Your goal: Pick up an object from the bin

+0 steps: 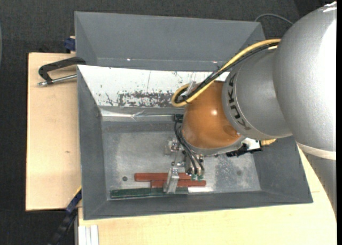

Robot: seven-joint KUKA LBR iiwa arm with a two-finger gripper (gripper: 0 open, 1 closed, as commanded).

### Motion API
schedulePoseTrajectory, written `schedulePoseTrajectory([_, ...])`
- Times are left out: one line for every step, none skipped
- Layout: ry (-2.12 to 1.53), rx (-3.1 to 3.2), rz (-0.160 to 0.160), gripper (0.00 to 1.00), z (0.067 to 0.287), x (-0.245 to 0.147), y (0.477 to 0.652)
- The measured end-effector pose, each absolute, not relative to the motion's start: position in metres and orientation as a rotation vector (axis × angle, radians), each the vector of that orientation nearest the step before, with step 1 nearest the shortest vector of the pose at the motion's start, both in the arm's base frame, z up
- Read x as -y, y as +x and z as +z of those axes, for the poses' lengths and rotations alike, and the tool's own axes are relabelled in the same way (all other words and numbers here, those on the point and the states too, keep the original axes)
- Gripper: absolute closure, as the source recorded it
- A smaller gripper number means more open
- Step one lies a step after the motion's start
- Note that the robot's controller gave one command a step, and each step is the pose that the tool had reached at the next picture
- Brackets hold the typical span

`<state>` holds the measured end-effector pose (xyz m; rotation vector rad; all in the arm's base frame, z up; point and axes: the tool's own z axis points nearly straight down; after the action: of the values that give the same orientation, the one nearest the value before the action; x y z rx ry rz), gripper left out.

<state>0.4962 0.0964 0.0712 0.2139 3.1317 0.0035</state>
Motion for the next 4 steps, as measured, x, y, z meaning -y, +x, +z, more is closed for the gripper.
schedulePoseTrajectory([0.215, -3.130, 0.005, 1.00, 0.0722, -0.0966, 0.4967])
schedulePoseTrajectory([0.215, -3.131, 0.004, 0.00, 0.0711, -0.0961, 0.4962])
schedulePoseTrajectory([0.216, -3.130, 0.005, 1.00, 0.0721, -0.0963, 0.4966])
schedulePoseTrajectory([0.216, -3.131, 0.004, 0.00, 0.0710, -0.0960, 0.4962])
